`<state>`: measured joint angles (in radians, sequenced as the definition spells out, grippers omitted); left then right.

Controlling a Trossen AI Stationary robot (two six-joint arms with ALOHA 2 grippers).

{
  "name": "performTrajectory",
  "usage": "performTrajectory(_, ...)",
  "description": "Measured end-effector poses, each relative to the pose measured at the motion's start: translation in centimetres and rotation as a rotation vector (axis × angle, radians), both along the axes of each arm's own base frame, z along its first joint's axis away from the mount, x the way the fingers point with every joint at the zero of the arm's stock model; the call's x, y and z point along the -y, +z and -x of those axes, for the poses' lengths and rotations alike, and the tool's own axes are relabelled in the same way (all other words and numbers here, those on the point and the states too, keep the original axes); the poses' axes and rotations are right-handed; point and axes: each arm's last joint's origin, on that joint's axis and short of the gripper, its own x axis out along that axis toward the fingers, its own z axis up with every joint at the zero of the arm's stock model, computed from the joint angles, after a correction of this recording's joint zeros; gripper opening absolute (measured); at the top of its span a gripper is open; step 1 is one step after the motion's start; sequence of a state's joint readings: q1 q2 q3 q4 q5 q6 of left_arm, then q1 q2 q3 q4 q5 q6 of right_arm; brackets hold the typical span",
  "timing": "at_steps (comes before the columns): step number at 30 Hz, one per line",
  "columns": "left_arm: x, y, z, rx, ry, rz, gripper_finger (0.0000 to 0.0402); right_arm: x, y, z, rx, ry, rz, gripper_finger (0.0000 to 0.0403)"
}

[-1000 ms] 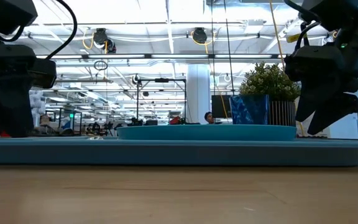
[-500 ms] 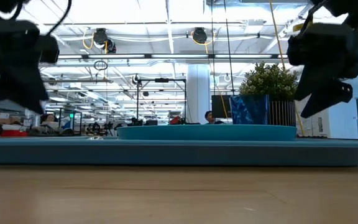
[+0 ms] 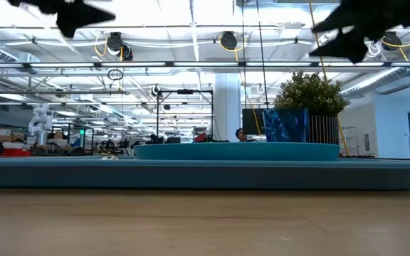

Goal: Pick and place plate/cup/fork/spoon on tray
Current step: Return to Home Position

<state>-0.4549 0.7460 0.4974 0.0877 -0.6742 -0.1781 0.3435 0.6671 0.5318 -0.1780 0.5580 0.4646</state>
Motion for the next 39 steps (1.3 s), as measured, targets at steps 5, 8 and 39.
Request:
performTrajectory(5, 0.1, 1.4, 0.1, 0.124, -0.074, -0.039, 0.0237, 0.2, 1.9, 0.9, 0.128, 0.052, 0.135, 0.0297)
performTrajectory(8, 0.0, 1.7, 0.5, 0.148, -0.085, -0.04, 0.0233, 0.3, 2.0, 1.5, 0.127, 0.076, 0.143, 0.0296)
performTrajectory(39, -2.8, -3.3, 4.6, 0.294, -0.145, -0.006, 0.0003, 1.1, 1.2, 4.0, 0.105, 0.118, 0.108, 0.0001)
